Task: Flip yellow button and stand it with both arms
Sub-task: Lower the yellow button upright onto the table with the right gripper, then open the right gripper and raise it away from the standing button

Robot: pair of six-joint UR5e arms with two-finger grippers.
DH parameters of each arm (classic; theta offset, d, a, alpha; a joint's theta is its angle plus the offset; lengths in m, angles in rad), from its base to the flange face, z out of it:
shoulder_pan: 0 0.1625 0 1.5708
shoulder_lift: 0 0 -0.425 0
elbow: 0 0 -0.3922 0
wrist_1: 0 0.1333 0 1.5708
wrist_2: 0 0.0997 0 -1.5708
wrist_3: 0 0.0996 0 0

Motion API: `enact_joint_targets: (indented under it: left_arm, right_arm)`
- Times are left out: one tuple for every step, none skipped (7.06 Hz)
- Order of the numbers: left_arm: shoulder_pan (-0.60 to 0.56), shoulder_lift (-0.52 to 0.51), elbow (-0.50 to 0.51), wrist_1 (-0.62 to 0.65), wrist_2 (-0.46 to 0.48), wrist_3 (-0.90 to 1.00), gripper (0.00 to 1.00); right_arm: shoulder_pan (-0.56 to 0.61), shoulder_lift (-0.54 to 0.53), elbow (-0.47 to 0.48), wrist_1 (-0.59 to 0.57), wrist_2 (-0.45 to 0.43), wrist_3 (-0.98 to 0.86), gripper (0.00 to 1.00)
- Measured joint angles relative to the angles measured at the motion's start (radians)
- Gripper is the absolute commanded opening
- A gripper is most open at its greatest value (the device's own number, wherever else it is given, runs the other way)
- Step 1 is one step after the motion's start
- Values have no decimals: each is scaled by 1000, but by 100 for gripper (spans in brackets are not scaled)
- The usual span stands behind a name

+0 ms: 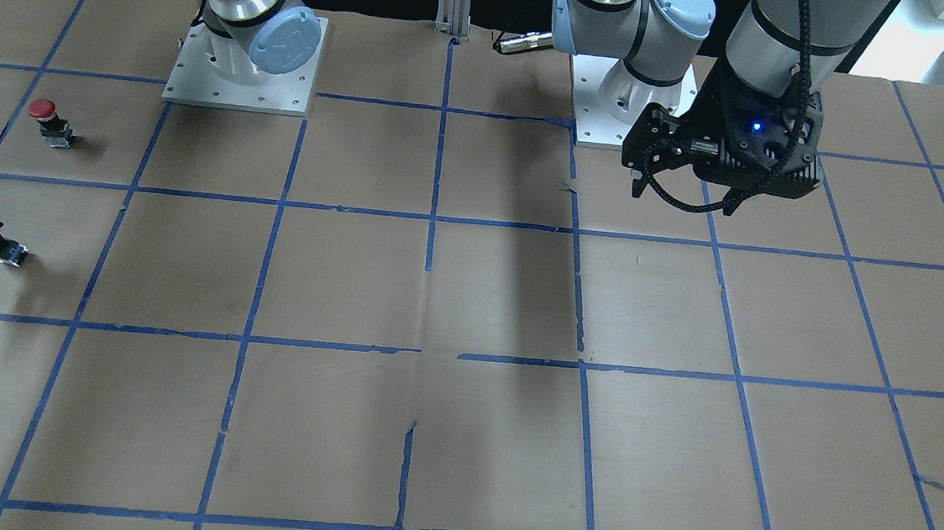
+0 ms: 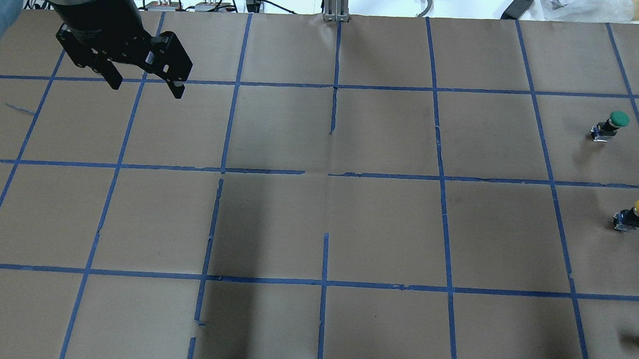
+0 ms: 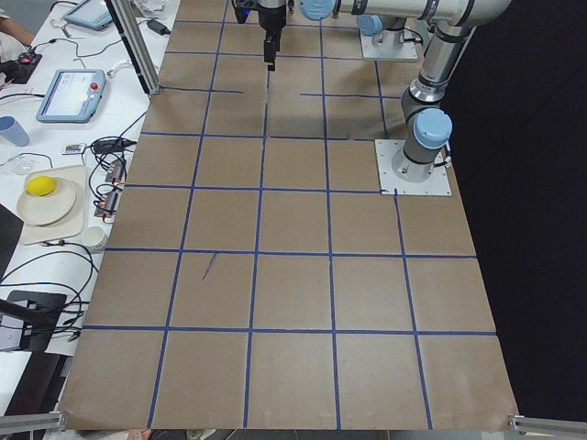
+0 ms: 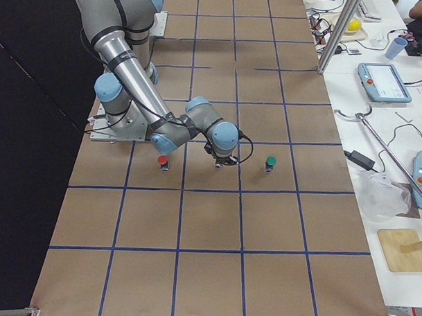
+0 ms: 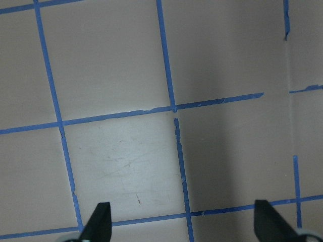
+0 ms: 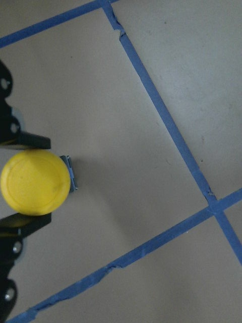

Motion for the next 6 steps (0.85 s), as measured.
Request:
enact_joint_targets:
  left_arm:
    - [1, 8, -8, -6, 1, 6, 99]
    - [4, 22, -22, -7, -2, 6, 99]
    - [7, 38, -42, -5, -3, 3, 99]
    - [11, 50, -58, 4, -2, 3, 99]
    - [13, 55, -66, 11, -1, 6, 99]
    - [13, 55, -69, 17, -1, 7, 100]
  right_arm:
    - [0, -1, 1, 3, -8, 3, 98]
    - [0, -4, -1, 11, -11, 10, 98]
    - [0, -13, -8, 22, -11, 31, 98]
    - [3, -46, -22, 36, -13, 84, 99]
    - [13, -102, -36, 63, -16, 183, 99]
    - [30, -165, -45, 94, -33, 336, 100]
